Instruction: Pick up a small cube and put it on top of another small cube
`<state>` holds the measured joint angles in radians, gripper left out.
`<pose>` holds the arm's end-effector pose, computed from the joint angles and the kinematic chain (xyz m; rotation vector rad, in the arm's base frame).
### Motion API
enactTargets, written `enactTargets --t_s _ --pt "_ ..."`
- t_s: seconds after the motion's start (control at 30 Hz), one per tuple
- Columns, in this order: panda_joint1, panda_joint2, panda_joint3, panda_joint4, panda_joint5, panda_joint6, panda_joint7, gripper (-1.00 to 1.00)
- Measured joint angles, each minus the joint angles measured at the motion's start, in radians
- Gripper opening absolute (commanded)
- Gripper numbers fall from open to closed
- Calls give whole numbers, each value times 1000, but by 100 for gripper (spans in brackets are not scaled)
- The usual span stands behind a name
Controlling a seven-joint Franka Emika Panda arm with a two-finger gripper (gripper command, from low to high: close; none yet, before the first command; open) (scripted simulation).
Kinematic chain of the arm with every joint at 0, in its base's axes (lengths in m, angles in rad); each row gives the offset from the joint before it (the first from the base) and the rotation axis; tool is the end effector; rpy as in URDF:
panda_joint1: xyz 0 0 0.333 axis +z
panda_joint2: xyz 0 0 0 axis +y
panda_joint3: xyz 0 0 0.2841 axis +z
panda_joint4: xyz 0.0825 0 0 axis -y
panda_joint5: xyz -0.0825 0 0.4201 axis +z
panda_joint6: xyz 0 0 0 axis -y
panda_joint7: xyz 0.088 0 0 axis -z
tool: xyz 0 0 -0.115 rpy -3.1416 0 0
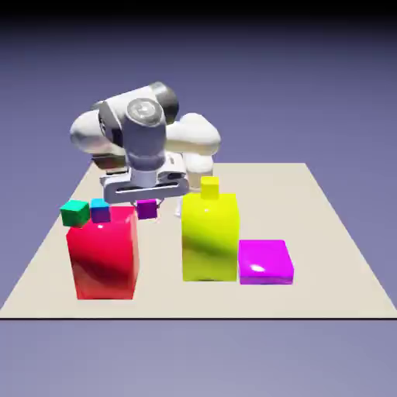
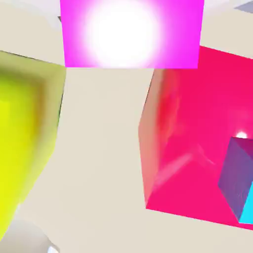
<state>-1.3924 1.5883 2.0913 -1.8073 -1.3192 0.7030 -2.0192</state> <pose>0.5128 -0.1523 0.4447 -0.8194 -2.6792 0.2498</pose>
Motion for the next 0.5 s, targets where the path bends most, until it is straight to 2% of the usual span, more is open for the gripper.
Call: enactTargets --t_s 0.1,0.27,0.3,0.37,0.5 --pt "-94 43 91 5 -41 -113 -65 -100" --pt "-188 154 22 -140 -101 -72 -66 -100" --pt "-203 173 11 -164 -111 -66 -66 100" --pt "-203 173 11 -164 -110 -65 -65 100" --pt "-110 62 79 -19 -50 -106 -64 100"
